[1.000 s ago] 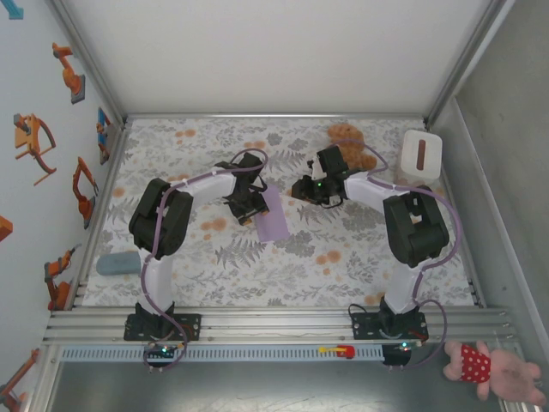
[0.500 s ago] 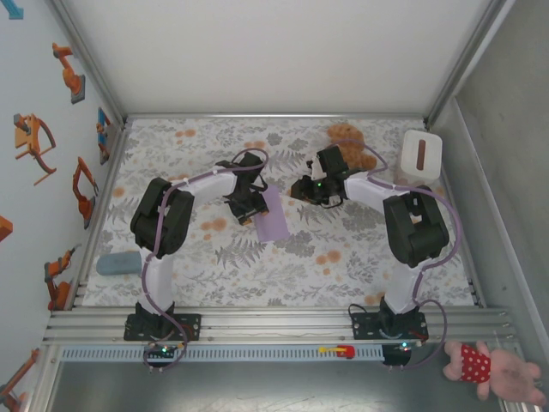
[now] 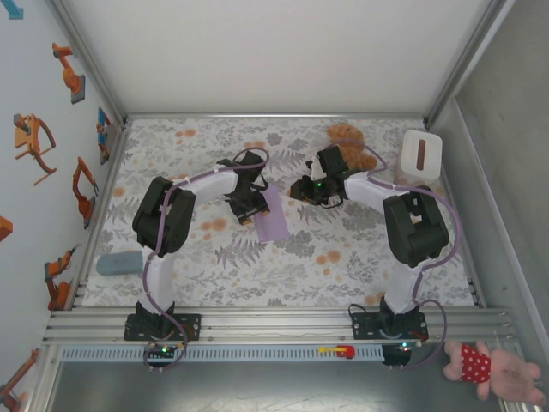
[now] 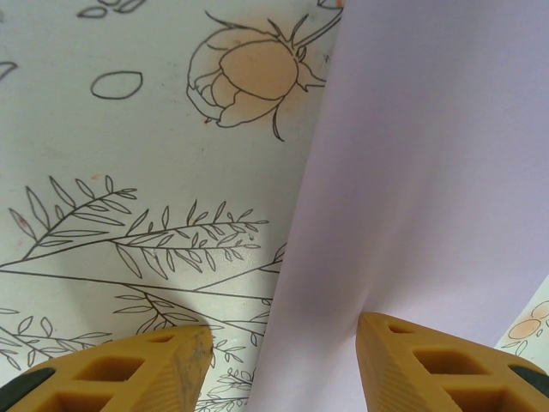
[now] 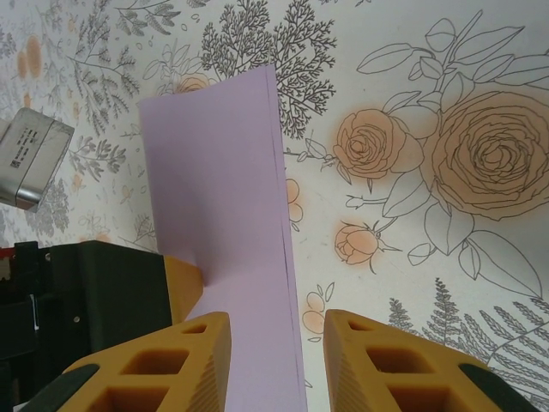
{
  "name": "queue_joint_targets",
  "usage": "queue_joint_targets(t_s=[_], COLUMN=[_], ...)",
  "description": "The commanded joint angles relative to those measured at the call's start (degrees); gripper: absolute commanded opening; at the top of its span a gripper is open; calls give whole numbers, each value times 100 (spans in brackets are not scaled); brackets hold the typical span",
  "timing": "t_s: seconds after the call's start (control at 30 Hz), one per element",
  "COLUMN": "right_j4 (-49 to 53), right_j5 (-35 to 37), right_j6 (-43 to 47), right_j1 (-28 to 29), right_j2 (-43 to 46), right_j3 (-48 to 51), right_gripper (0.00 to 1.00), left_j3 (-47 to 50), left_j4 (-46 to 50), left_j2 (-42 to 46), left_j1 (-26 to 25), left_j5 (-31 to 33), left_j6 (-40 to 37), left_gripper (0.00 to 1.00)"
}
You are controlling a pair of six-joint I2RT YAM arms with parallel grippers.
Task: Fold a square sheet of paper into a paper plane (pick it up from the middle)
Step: Hold the square sheet of paper at the center of the table.
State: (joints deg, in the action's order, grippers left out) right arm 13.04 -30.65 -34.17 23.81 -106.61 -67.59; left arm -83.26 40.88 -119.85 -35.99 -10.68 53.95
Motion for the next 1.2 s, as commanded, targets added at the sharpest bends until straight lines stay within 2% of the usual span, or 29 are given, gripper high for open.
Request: queue_joint_targets(t_s=[0.0, 0.4, 0.83, 1.17], right_j4=[-44, -100, 71, 201], right_j5=[-152, -669, -895, -1043], right_j6=[115, 160, 214, 220], right_j1=[-31, 94, 429, 515], right_j2=[-89, -384, -869, -1239], right_j3=[66, -74, -446, -735], right_gripper=[33, 30, 11, 6], left_j3=[666, 574, 574, 572], left_j4=[-266, -259, -264, -261], left_j2=[-1486, -1636, -1659, -1676], left_j1=[-199, -207, -207, -206], left_j5=[-101, -179, -192, -202], left_j6=[-83, -47, -43, -48], left_gripper=[52, 52, 52, 52])
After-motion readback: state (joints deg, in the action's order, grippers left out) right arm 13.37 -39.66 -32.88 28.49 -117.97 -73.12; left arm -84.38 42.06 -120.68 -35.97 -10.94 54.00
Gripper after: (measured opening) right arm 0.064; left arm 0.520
